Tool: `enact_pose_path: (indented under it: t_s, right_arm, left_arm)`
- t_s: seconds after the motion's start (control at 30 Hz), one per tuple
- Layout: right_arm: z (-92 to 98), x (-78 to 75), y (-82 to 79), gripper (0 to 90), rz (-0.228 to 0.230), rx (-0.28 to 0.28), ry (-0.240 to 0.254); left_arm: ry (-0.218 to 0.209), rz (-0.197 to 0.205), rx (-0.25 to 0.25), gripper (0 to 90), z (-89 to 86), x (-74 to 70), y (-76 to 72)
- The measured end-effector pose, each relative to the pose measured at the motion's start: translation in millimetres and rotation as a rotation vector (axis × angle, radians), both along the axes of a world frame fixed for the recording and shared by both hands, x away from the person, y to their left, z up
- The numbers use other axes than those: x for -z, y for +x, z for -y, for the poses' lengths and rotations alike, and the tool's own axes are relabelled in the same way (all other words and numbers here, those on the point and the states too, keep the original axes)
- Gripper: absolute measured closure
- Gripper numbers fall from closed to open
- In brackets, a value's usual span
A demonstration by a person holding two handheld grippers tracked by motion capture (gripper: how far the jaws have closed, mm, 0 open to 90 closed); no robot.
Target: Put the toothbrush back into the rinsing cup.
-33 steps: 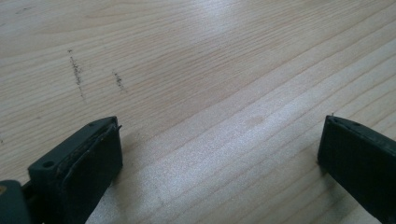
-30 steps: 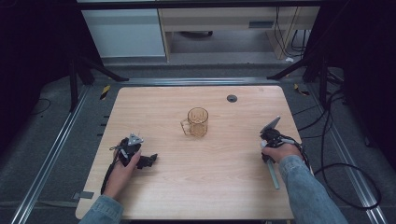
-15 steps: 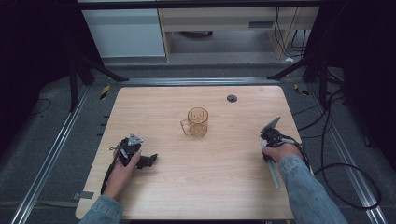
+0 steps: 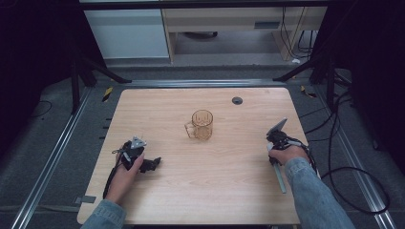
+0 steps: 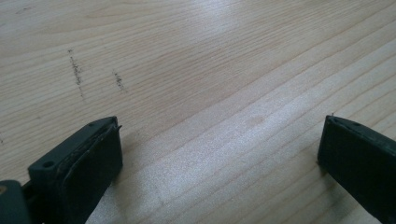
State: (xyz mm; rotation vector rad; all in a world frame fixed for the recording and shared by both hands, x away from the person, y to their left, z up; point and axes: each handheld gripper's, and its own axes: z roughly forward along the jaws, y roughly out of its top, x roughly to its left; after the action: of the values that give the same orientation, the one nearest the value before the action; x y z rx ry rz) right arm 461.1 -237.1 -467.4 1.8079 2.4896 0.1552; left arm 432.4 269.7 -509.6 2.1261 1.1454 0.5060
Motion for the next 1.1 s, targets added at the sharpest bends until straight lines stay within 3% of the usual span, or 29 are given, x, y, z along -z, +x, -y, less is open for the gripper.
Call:
enact_pose_path:
  t_s: [0.27, 0.57, 0.8, 1.1]
  right_arm:
    - [0.0, -0.3, -0.8, 79.2, 0.005, -0.004, -0.005]
    - [2.5, -12.5, -1.0, 79.4, 0.037, -0.008, 0.036]
    - [9.4, -34.0, -2.8, 79.5, 0.102, 0.007, 0.112]
    - [8.1, -54.8, -5.3, 79.5, 0.181, 0.002, 0.156]
  left_arm:
    - [0.000, 0.000, 0.000, 0.0, 0.0, 0.0, 0.0]
    - [0.000, 0.000, 0.000, 0.0, 0.0, 0.0, 0.0]
    - [0.000, 0.000, 0.000, 0.0, 0.0, 0.0, 0.0]
    - [0.000, 0.000, 0.000, 0.0, 0.0, 0.0, 0.0]
